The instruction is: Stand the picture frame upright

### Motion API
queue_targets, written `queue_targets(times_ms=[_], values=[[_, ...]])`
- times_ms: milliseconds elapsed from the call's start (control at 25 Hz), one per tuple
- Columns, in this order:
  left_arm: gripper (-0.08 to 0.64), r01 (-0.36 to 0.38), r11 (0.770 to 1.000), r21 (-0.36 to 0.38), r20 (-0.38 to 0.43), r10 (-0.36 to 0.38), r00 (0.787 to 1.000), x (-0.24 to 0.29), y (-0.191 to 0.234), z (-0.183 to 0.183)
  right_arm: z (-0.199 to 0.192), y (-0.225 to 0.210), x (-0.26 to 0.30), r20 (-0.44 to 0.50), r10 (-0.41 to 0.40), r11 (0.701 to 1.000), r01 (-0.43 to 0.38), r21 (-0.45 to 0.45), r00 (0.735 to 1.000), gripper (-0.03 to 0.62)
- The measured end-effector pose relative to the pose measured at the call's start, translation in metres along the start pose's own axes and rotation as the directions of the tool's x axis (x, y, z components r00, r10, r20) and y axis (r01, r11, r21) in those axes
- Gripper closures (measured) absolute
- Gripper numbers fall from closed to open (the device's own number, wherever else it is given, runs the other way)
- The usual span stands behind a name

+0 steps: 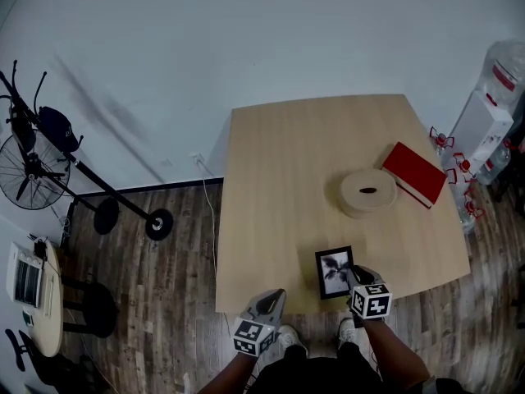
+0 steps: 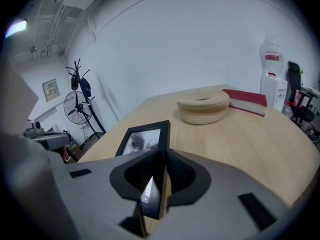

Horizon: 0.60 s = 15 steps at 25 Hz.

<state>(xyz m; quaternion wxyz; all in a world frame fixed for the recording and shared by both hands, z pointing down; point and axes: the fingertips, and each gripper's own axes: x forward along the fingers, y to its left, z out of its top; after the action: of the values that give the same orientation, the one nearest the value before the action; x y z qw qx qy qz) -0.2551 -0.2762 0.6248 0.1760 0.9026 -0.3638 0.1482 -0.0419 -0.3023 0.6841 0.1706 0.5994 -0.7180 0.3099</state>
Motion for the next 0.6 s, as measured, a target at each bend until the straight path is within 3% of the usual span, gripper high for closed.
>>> queue_targets(times_ms=[320,600], values=[[0.555,0.027,0.999,0.02,0.045,-0.028,0.999,0.022,-0.023,0.027,0.045,-0.02,-0.037,0.124,-0.013,1.0,0.011,0.013,0.992,0.525],[0.555,0.048,0.997,0.056,0.048,-0.051,0.998,0.037,-0.042,0.04,0.059,-0.046,-0.055,0.163,-0.031,0.999,0.027,0.026,0.986,0.525]])
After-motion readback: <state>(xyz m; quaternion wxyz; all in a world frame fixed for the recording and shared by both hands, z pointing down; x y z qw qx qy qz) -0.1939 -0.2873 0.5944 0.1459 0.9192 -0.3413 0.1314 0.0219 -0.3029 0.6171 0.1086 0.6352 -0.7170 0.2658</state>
